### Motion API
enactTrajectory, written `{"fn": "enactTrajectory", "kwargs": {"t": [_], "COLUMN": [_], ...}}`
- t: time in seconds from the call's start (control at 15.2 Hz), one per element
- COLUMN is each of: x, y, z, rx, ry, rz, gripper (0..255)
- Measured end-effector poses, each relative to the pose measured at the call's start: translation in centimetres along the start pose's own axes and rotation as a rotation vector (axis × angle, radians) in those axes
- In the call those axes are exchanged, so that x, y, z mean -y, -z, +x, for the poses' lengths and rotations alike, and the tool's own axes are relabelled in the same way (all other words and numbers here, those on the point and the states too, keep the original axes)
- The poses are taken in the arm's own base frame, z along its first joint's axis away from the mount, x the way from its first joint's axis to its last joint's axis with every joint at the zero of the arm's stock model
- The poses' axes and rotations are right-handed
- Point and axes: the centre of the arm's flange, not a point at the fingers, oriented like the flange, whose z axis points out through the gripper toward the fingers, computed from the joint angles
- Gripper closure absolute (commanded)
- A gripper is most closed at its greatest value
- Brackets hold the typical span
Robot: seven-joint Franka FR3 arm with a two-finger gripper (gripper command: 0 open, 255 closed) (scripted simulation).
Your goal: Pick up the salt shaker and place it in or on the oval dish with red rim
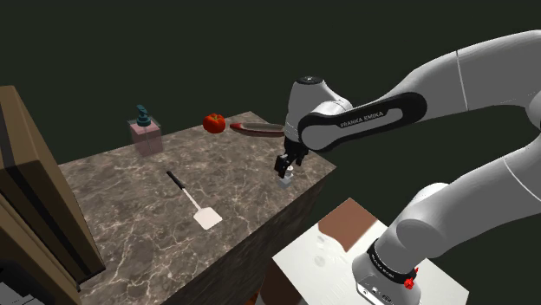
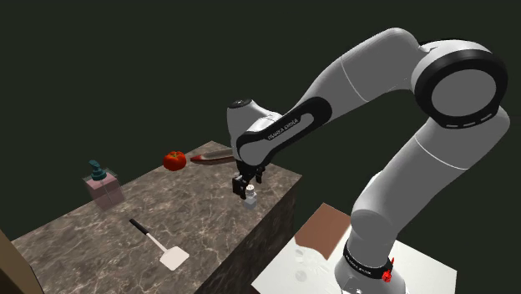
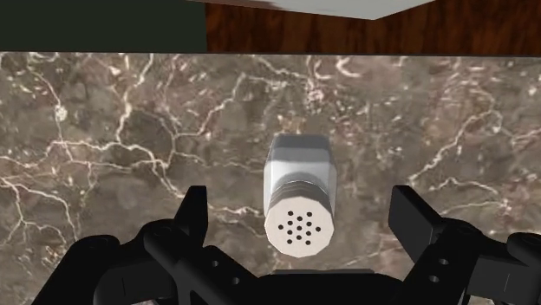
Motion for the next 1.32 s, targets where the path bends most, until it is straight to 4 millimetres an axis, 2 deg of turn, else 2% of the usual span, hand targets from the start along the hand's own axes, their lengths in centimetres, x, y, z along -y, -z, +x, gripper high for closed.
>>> {"fn": "enactTrajectory", "kwargs": {"t": [0.2, 0.26, 0.92, 1.32], "x": [0.0, 0.0, 0.0, -0.3], "y": [0.0, 0.0, 0.0, 2.6], "z": [0.0, 0.0, 0.0, 0.0], "rx": [0.000, 0.000, -0.001, -0.001], "ry": [0.000, 0.000, 0.001, 0.000], "rz": [0.000, 0.000, 0.000, 0.000], "gripper": [0, 255, 255, 255]}}
